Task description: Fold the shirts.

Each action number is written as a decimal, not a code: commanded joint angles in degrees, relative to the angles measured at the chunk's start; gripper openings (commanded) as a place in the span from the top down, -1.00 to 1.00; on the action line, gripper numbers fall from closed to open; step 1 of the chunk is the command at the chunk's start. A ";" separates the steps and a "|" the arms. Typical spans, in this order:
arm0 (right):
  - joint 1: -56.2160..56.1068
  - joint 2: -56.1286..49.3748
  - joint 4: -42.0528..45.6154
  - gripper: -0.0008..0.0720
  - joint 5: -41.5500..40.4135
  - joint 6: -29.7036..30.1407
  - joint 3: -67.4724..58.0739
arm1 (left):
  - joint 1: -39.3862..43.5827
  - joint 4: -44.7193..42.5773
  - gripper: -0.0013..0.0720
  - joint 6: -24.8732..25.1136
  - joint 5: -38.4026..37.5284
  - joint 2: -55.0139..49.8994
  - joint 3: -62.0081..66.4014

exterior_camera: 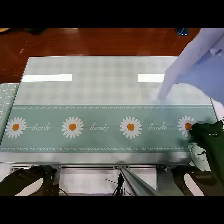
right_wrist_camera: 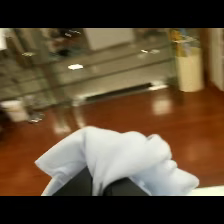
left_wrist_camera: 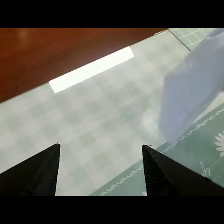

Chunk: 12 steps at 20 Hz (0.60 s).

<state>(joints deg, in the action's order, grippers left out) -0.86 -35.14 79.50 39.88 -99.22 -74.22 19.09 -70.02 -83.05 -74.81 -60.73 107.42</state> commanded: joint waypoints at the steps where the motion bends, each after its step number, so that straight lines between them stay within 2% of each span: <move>1: -3.89 8.07 -8.74 0.91 11.87 0.22 -0.04 | -0.07 1.05 -0.68 1.14 -7.10 5.90 0.79; 4: -4.37 5.40 -15.58 0.91 26.75 0.48 0.04 | -0.07 1.05 -0.68 -1.38 -14.47 5.53 0.39; 6: -4.37 1.22 -18.64 0.91 31.61 3.15 0.09 | -0.07 1.05 -0.68 -1.66 -14.99 5.01 -1.55; 9: -5.99 -7.06 -18.75 0.91 30.95 7.17 0.09 | -0.09 1.05 -0.68 -1.70 -15.04 4.39 -6.21; 12: -16.04 -17.94 -17.66 0.91 25.16 8.07 0.09 | -0.09 1.03 -0.68 -3.10 -15.06 4.37 -11.52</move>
<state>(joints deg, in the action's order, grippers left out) -10.17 -44.51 62.28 67.07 -93.23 -74.15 19.05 -68.99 -84.77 -88.84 -56.25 100.25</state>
